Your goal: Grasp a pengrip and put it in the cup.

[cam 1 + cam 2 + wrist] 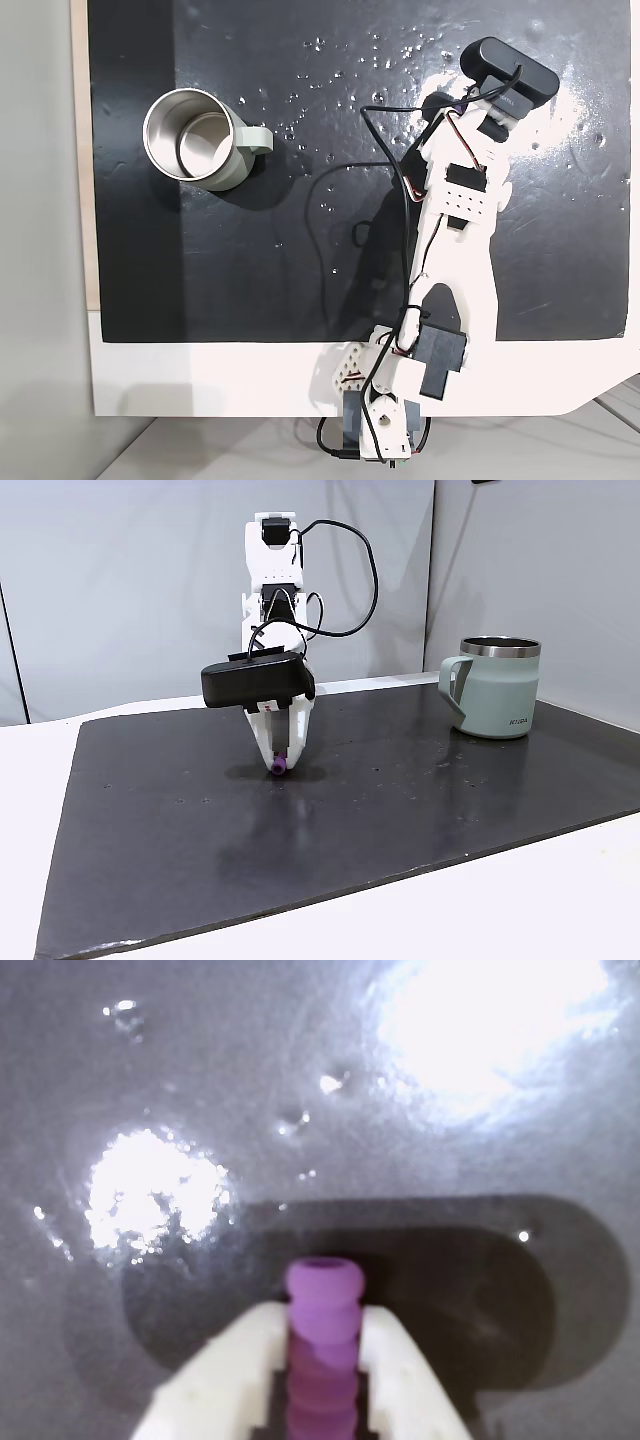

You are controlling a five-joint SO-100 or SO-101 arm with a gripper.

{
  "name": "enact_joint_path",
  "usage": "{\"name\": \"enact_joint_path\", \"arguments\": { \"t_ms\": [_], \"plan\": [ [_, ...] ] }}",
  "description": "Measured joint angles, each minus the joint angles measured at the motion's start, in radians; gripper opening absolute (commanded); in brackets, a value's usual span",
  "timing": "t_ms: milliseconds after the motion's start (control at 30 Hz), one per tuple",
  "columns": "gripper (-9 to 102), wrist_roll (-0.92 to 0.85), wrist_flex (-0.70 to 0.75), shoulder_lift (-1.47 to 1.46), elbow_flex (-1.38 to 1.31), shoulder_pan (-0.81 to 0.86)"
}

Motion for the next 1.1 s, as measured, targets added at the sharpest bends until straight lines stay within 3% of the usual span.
{"name": "enact_joint_path", "arguments": {
  "t_ms": [167,367,733,1100],
  "plan": [
    [0,0.005,0.011,0.011,0.0,-0.005],
    [0,0.109,0.213,0.032,-0.095,-0.023],
    [0,0.476,0.62,0.261,-0.36,-0.133],
    [0,0.836,0.675,0.436,-0.37,-0.342]
  ]
}}
